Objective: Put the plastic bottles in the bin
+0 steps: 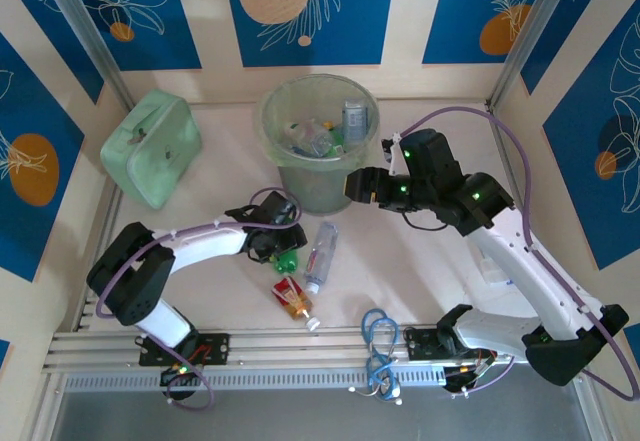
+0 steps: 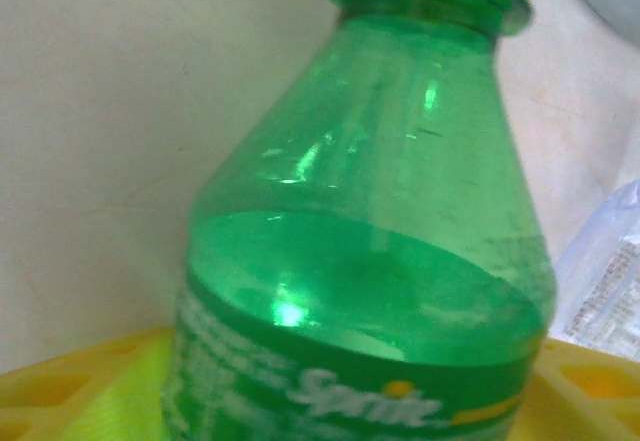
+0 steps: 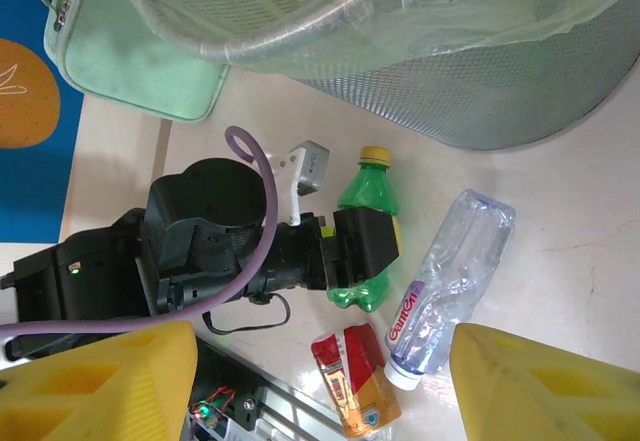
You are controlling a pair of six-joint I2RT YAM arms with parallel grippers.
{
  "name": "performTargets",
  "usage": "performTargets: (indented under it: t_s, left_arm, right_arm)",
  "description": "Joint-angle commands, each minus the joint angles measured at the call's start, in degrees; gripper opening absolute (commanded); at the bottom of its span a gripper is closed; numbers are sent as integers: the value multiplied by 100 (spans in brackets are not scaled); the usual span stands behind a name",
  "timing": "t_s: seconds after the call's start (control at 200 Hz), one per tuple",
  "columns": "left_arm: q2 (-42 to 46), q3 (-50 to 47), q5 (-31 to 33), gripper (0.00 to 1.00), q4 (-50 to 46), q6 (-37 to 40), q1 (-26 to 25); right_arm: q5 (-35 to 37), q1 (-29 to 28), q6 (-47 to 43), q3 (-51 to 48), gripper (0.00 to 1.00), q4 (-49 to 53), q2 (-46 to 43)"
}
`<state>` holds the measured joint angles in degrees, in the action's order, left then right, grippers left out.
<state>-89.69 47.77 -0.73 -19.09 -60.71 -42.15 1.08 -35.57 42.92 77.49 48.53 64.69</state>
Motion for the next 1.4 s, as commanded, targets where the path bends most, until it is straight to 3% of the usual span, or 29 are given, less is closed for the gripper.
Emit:
performTargets:
  t_s: [0.0, 0.225, 0.435, 0.59, 0.7, 0.785, 0.93, 1.05, 1.396]
  left_arm:
    - [-53, 140, 157, 66, -244, 153, -21]
    - [238, 357, 338, 50, -590, 563, -21]
    - [685, 740, 412, 48, -904, 1336, -20]
    - [1430, 1478, -472, 47, -915, 2386, 10]
    - [1810, 2210, -882, 47, -1175, 3151, 23]
    - [1889, 2783, -1228, 44, -1448, 3808, 40]
    - [1755, 3485, -2352, 45, -1862, 4802, 40]
    - [1429, 3982, -2773, 41, -2325, 5139, 40]
    - [1320, 4159, -3027, 38, -2371, 5273, 47]
  right_arm:
    - [-121, 1, 103, 160, 68, -73, -17]
    - [-82, 32, 120, 317, 68, -80, 4]
    - [-120, 91, 62, 695, 68, -57, 145]
    - [-262, 280, -76, 987, 69, -55, 218]
    - [-877, 767, -27, 1062, 69, -209, 286]
    - [-1323, 1043, -17, 1175, 70, -336, 352]
    - [-1625, 1127, -398, 1795, 71, -21, 686]
    - [-1954, 1114, -494, 2018, 71, -36, 772]
    - [-2073, 859, -398, 1756, 71, -246, 733]
